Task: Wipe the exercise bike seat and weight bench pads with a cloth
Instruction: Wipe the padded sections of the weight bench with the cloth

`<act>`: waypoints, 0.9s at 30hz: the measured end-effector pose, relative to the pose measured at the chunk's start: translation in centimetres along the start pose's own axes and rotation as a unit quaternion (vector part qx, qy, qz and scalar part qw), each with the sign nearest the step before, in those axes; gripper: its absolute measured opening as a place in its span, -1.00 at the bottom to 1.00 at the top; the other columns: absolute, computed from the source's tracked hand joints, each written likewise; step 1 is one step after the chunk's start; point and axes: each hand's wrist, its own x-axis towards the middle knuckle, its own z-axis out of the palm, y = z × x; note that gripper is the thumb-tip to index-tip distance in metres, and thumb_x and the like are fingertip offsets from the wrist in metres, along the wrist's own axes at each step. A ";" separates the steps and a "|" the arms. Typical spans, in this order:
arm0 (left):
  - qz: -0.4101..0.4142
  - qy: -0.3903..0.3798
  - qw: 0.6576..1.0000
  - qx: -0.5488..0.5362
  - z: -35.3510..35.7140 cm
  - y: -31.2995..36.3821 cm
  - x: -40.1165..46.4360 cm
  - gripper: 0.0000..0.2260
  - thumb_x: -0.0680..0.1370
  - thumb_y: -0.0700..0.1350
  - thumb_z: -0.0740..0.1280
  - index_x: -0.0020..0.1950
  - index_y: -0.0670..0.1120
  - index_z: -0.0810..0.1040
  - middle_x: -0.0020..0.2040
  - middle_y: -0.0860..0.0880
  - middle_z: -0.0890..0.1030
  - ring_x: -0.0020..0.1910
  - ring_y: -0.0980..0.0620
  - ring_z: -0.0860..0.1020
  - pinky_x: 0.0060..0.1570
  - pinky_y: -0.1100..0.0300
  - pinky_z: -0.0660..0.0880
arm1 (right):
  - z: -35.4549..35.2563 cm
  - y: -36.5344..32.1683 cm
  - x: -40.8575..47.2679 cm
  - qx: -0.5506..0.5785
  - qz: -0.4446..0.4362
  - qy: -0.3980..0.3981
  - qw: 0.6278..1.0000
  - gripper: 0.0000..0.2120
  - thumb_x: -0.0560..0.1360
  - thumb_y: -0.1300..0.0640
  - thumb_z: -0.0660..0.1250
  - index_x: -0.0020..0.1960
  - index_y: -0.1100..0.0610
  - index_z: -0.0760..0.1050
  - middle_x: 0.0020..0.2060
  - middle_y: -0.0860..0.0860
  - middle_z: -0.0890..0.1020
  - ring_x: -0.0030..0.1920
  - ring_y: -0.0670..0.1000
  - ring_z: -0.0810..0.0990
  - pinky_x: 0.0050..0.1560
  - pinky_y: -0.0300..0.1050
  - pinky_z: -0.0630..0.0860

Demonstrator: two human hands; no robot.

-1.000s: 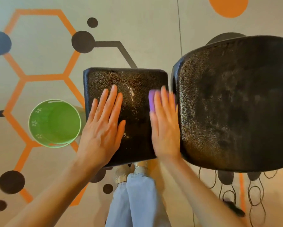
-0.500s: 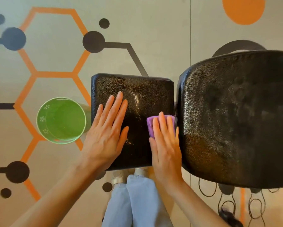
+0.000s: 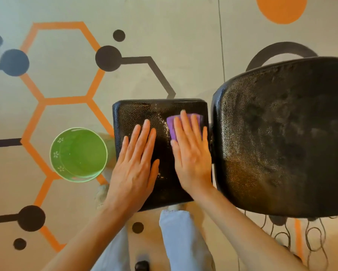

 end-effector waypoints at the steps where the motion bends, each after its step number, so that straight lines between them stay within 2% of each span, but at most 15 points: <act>1: 0.000 0.001 1.000 -0.002 0.0 0.0 0.0 -0.42 0.61 -0.04 0.13 0.60 -0.17 0.08 0.62 -0.10 0.00 0.61 -0.05 -0.08 0.56 0.04 -0.12 | 0.0 -0.6 3.2 -0.015 0.003 0.019 1.000 -0.52 0.66 0.06 0.00 0.56 0.12 0.13 0.56 0.05 0.15 0.58 0.08 0.04 0.56 0.11 -0.01; 4: 0.011 -0.001 1.000 -0.018 0.0 -0.2 -0.1 -0.42 0.61 -0.06 0.15 0.60 -0.16 0.07 0.62 -0.11 -0.02 0.61 -0.06 -0.09 0.56 0.01 -0.10 | 0.1 -0.7 5.3 -0.009 0.025 0.035 0.999 -0.53 0.67 0.08 -0.02 0.57 0.12 0.10 0.57 0.05 0.12 0.59 0.07 -0.01 0.57 0.10 -0.07; 9: 0.059 -0.018 0.997 -0.051 -1.0 -1.3 -0.3 -0.43 0.60 -0.12 0.17 0.59 -0.18 0.10 0.62 -0.14 0.01 0.61 -0.08 -0.06 0.56 0.01 -0.09 | 0.6 -1.6 -7.4 0.031 0.048 -0.003 0.998 -0.52 0.66 0.08 0.03 0.56 0.04 0.06 0.58 -0.07 0.06 0.59 0.00 0.00 0.57 0.04 -0.11; 12: 0.110 -0.029 0.993 -0.044 -2.1 -2.4 0.4 -0.45 0.63 -0.13 0.14 0.60 -0.17 0.07 0.62 -0.12 0.00 0.61 -0.06 -0.07 0.57 -0.01 -0.07 | 0.8 -1.6 -1.5 0.004 0.087 0.024 0.996 -0.52 0.67 0.04 0.00 0.56 0.05 0.03 0.57 -0.04 0.06 0.59 0.03 -0.03 0.57 0.07 -0.09; 15: 0.141 -0.030 0.989 -0.034 -3.0 -3.7 2.2 -0.46 0.65 -0.15 0.14 0.60 -0.18 0.05 0.62 -0.12 -0.01 0.61 -0.07 -0.08 0.57 -0.02 -0.08 | 0.4 -1.6 4.2 -0.012 0.140 0.061 0.988 -0.52 0.69 0.04 -0.04 0.58 0.06 -0.01 0.59 0.02 0.03 0.59 0.06 -0.08 0.55 0.07 -0.15; 18: 0.179 -0.041 0.983 -0.024 -3.1 -4.7 3.6 -0.47 0.65 -0.14 0.13 0.60 -0.18 0.07 0.62 -0.13 0.02 0.61 -0.09 -0.04 0.57 -0.05 -0.04 | 1.7 -4.0 -0.9 0.036 0.201 0.074 0.976 -0.52 0.69 0.03 -0.06 0.58 0.05 -0.05 0.59 0.02 0.03 0.59 0.03 -0.09 0.57 0.13 -0.11; 21: 0.223 -0.057 0.973 -0.009 -2.6 -5.7 3.8 -0.47 0.65 -0.10 0.11 0.59 -0.18 0.08 0.61 -0.14 0.04 0.60 -0.09 -0.02 0.56 -0.08 -0.01 | 2.7 -6.9 -7.8 -0.007 0.206 0.075 0.976 -0.54 0.69 0.02 -0.06 0.56 0.11 0.07 0.56 0.05 0.17 0.58 0.06 0.05 0.54 0.13 0.10; 23: 0.245 -0.060 0.968 -0.009 -2.5 -6.1 3.5 -0.47 0.65 -0.09 0.11 0.59 -0.17 0.08 0.61 -0.14 0.05 0.60 -0.09 -0.02 0.56 -0.08 0.00 | 2.0 -4.9 -6.1 -0.045 0.198 0.053 0.978 -0.52 0.67 0.00 -0.04 0.56 0.08 0.09 0.55 0.03 0.18 0.57 0.06 0.10 0.52 0.11 0.16; 25: 0.268 -0.061 0.961 -0.008 -2.4 -6.4 2.9 -0.48 0.65 -0.08 0.11 0.59 -0.17 0.10 0.61 -0.13 0.06 0.60 -0.09 -0.01 0.56 -0.08 -0.01 | 1.2 -2.7 -2.2 -0.059 0.255 0.071 0.963 -0.50 0.66 -0.03 -0.11 0.58 0.05 0.05 0.57 0.03 0.13 0.58 0.08 0.06 0.54 0.15 0.09; 27: 0.288 -0.064 0.955 0.006 -2.1 -6.7 2.3 -0.48 0.65 -0.07 0.11 0.59 -0.17 0.12 0.61 -0.13 0.08 0.60 -0.09 0.01 0.56 -0.07 -0.02 | 1.2 -1.8 -0.4 -0.026 0.328 0.114 0.937 -0.49 0.66 -0.02 -0.19 0.58 0.07 0.03 0.58 0.06 0.10 0.58 0.09 0.01 0.55 0.19 0.03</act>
